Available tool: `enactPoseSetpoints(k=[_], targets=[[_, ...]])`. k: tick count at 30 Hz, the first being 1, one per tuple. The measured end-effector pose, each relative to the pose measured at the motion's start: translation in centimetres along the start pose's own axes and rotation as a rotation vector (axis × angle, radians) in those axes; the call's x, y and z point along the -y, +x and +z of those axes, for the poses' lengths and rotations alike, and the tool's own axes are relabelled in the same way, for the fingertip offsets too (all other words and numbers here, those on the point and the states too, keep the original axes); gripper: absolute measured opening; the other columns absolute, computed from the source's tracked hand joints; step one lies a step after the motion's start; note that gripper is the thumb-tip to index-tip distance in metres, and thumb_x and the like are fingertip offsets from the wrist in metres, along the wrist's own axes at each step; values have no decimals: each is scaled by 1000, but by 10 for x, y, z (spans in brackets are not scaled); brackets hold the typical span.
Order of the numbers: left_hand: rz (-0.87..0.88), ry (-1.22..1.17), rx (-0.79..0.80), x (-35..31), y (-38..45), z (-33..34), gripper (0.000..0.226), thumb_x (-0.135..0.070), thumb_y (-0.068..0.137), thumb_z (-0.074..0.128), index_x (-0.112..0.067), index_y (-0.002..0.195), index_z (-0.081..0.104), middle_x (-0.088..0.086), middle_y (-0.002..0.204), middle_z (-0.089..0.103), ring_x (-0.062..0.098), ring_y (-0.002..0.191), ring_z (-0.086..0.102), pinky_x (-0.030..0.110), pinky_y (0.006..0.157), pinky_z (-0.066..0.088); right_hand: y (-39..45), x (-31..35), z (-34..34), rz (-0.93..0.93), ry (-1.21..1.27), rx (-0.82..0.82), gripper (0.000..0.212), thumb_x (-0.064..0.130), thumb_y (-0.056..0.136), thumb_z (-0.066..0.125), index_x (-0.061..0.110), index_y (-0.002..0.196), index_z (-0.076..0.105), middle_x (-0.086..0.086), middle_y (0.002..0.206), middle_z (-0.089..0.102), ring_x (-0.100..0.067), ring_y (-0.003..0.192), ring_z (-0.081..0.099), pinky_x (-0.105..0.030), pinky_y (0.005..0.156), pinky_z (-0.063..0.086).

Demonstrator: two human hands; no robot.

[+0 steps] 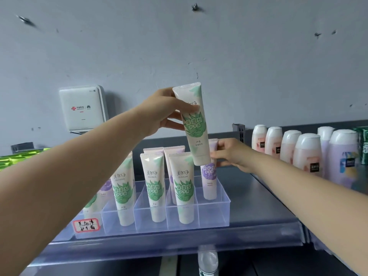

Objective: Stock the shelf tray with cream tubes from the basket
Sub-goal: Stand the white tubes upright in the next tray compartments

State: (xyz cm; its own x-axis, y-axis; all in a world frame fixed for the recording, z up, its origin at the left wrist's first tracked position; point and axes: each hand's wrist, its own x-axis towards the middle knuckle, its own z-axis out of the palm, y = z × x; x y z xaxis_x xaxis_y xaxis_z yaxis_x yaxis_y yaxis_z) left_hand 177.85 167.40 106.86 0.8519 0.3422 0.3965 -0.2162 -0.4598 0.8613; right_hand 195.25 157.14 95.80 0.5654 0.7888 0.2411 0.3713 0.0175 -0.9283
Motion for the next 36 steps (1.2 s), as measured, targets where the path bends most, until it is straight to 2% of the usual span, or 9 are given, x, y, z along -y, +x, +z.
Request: enactPoseSetpoints(k=[3,7,9,14,20,24,28,31,36], targets=[[-13,34,21,1,0,7,25,1,79,67,-12,100,60,7,89,69,23,78,68,36,69,60,0,-10,4,6,-53,10,27,-1,83,65,-3,109,63,-13,101,70,-18,83,69,-28,74,59],[-20,94,71,2,0,16,26,3,77,68,-10,99,62,12,92,71,29,86,69,40,75,59,-4,-9,6,17,-90,15,30,1,85,64,0,114,60,-2,91,66,-7,76,62,-12,51,49],[-38,158,89,3,0,19,28,2,76,70,-8,102,63,14,96,72,32,91,69,43,80,58,-5,-7,2,33,-70,47,28,3,86,63,9,112,59,2,92,64,-4,76,61,-11,51,48],[-70,396,213,7,-4,30,21,-4,75,73,-2,95,65,18,94,72,30,85,70,38,80,58,-8,-1,-20,28,21,-8,32,10,86,64,10,118,58,-10,117,65,-19,109,63,-36,96,50],[-84,610,254,17,-4,46,18,-10,73,78,-7,76,60,7,73,67,11,59,65,17,54,55,-17,1,-35,48,-79,-87,28,11,90,59,13,117,59,-13,117,65,-22,108,63,-24,78,51],[-37,763,314,27,-4,54,25,-18,72,80,-16,64,56,-6,59,57,0,46,53,6,42,36,-21,3,-32,26,-209,-139,19,9,88,59,23,98,63,-3,101,65,-14,95,61,-22,73,49],[10,1002,371,37,-5,60,32,-32,72,78,-19,63,51,-7,56,47,6,48,41,17,45,30,-25,10,-26,-26,-307,-135,18,10,89,58,22,101,64,2,99,63,-11,96,57,-21,74,46],[25,1031,373,39,-7,59,31,-34,72,78,-23,62,50,-9,54,50,1,43,43,15,43,29,-26,14,-22,-54,-360,-136,20,8,89,58,19,104,64,1,101,63,-11,97,56,-19,71,44],[101,1073,329,34,-12,53,24,-32,75,75,-15,85,62,-3,75,57,14,68,51,24,61,41,-27,22,-20,-111,-417,-189,24,6,87,59,15,109,63,4,95,60,-9,92,55,-13,68,39]])
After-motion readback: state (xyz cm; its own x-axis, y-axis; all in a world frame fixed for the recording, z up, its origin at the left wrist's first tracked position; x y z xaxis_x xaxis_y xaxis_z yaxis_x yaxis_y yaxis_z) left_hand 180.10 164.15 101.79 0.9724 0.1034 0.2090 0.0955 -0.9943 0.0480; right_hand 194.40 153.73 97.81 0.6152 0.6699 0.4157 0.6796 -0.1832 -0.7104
